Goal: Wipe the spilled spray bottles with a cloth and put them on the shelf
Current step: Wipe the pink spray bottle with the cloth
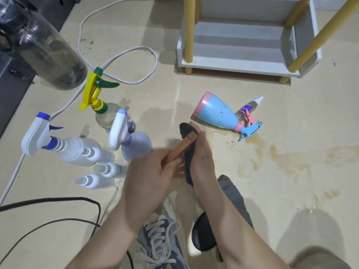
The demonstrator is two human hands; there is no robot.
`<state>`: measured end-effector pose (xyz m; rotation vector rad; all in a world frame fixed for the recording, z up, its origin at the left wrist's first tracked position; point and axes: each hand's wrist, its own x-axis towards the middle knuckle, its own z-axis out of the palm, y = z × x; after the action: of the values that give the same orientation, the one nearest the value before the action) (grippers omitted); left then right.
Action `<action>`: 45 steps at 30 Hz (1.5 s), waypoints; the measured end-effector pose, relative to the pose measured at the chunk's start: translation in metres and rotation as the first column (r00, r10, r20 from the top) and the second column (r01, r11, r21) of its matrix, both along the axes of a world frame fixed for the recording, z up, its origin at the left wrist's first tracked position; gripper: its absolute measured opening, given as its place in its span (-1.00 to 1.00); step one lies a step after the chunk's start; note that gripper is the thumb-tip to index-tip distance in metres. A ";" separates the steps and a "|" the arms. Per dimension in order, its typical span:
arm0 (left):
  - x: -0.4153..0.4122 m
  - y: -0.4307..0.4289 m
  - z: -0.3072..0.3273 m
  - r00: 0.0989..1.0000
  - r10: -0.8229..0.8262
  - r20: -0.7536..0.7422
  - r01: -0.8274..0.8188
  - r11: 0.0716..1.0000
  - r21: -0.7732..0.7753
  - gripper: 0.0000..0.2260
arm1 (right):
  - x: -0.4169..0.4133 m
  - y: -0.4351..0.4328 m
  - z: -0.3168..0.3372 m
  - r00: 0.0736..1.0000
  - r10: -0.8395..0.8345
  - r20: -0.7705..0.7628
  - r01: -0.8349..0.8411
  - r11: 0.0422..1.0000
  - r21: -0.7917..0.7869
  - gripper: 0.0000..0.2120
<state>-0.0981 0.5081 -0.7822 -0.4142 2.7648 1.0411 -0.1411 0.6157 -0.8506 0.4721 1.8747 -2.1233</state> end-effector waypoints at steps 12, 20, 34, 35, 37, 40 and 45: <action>0.003 -0.004 -0.005 0.992 -0.099 -0.073 0.098 0.995 -0.014 -0.85 | 0.021 -0.006 -0.007 0.973 -0.131 0.188 0.126 0.991 0.036 -0.66; 0.007 -0.006 -0.006 0.986 -0.091 -0.138 0.095 0.995 0.023 -0.89 | -0.023 0.019 -0.068 0.958 0.000 0.288 -0.168 0.812 0.558 -0.72; 0.004 -0.004 -0.005 0.986 -0.143 -0.090 0.131 0.983 -0.130 -0.84 | 0.009 0.031 -0.053 0.917 0.386 0.094 -0.396 0.865 0.309 -0.46; 0.001 -0.001 -0.003 0.985 -0.160 -0.066 0.145 0.970 -0.193 -0.81 | 0.007 0.032 -0.054 0.902 0.416 0.112 -0.428 0.837 0.340 -0.43; -0.006 0.003 -0.001 0.986 -0.168 0.017 0.167 0.957 -0.238 -0.76 | 0.012 0.034 -0.052 0.938 0.329 0.113 -0.345 0.841 0.416 -0.43; -0.011 0.002 -0.004 0.983 -0.159 0.094 0.175 0.965 -0.194 -0.85 | 0.039 0.030 -0.029 0.987 0.158 0.030 -0.159 0.933 0.322 -0.50; 0.014 -0.015 -0.004 0.999 0.025 0.032 -0.029 0.990 0.135 -0.90 | 0.061 0.001 -0.004 0.907 0.324 -0.270 -0.155 0.852 0.501 -0.64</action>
<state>-0.0844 0.4935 -0.7860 -0.4457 2.6488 1.2103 -0.0801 0.6162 -0.8547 -0.0715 2.5101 -1.6532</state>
